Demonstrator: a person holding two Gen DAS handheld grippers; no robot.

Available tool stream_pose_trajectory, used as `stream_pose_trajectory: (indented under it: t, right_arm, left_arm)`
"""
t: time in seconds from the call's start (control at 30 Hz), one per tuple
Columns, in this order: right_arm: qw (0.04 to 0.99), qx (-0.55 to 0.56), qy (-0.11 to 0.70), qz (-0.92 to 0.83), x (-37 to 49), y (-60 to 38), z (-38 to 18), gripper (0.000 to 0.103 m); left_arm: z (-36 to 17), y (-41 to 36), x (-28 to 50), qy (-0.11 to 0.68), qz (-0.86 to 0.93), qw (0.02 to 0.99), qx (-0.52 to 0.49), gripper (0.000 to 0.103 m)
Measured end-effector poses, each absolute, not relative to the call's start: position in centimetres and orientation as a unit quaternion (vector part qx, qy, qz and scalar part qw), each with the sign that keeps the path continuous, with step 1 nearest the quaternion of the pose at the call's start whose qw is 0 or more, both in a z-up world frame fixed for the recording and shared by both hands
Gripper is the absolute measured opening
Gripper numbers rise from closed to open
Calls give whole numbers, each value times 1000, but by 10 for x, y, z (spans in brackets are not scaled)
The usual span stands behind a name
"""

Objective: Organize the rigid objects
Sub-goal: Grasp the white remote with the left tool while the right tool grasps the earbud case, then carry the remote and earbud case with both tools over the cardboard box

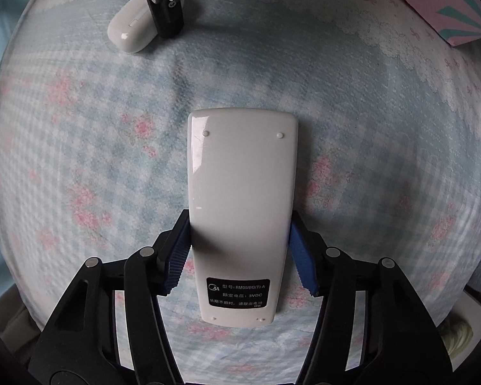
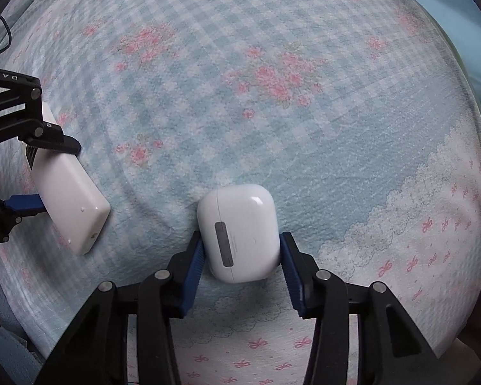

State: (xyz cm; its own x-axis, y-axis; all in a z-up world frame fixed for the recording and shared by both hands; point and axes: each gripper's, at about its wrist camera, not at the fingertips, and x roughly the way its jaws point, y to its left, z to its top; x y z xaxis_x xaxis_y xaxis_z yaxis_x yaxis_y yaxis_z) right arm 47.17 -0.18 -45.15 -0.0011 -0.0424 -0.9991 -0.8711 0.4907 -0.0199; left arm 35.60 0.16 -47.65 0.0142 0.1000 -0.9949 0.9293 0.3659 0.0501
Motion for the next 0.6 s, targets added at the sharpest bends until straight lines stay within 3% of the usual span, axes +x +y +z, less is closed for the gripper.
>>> stream_pose_trajectory:
  t: [0.6]
  right_arm:
    - [656, -320, 602, 324, 470, -35, -375, 42]
  left_arm:
    - [-401, 17, 385, 619, -331, 617, 356, 54]
